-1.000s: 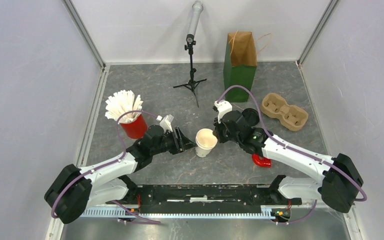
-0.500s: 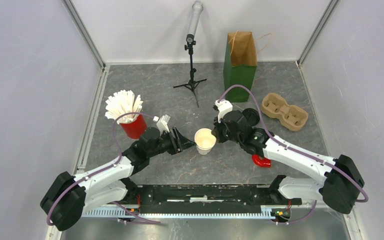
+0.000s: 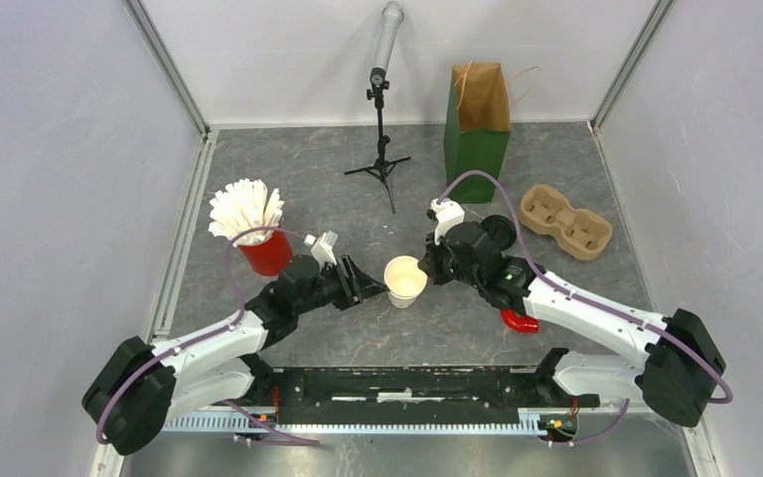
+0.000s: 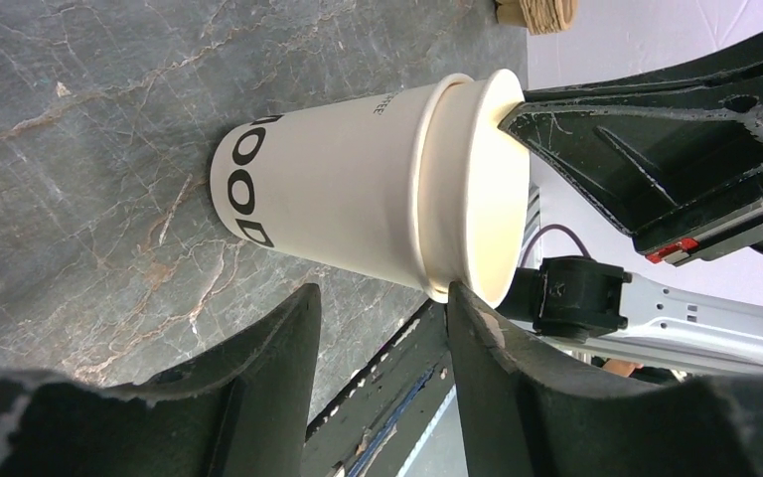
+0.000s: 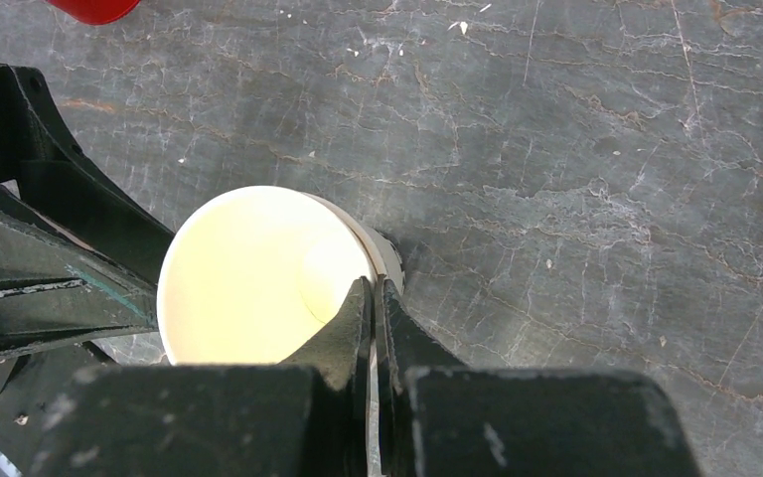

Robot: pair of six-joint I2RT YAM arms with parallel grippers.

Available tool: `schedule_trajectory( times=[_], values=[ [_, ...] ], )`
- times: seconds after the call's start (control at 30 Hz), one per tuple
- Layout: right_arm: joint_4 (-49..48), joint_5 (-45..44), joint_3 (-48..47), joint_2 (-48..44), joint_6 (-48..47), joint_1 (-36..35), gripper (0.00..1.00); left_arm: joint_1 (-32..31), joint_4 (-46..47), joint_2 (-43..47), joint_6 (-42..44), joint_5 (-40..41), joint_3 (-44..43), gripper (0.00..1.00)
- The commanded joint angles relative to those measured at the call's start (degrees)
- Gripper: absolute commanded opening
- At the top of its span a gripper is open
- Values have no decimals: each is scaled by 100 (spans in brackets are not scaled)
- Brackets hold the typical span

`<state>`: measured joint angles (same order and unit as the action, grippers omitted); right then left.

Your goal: Pack the takeout coffee

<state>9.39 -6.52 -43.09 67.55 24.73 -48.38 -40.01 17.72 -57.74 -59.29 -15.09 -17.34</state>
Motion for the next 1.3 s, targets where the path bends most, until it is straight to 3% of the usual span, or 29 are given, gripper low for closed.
schedule_trajectory(
  times=[0.0, 0.73, 1.27],
  values=[
    [-332, -72, 13, -115, 172, -25, 0, -36, 357, 122, -236, 98, 90, 57],
    [-783, 363, 248, -49, 570, -27, 0, -42, 474, -243, -334, 216, 144, 55],
    [-884, 495, 38, -191, 774, -27, 0, -51, 65, -222, -232, 322, 12, 55]
  ],
)
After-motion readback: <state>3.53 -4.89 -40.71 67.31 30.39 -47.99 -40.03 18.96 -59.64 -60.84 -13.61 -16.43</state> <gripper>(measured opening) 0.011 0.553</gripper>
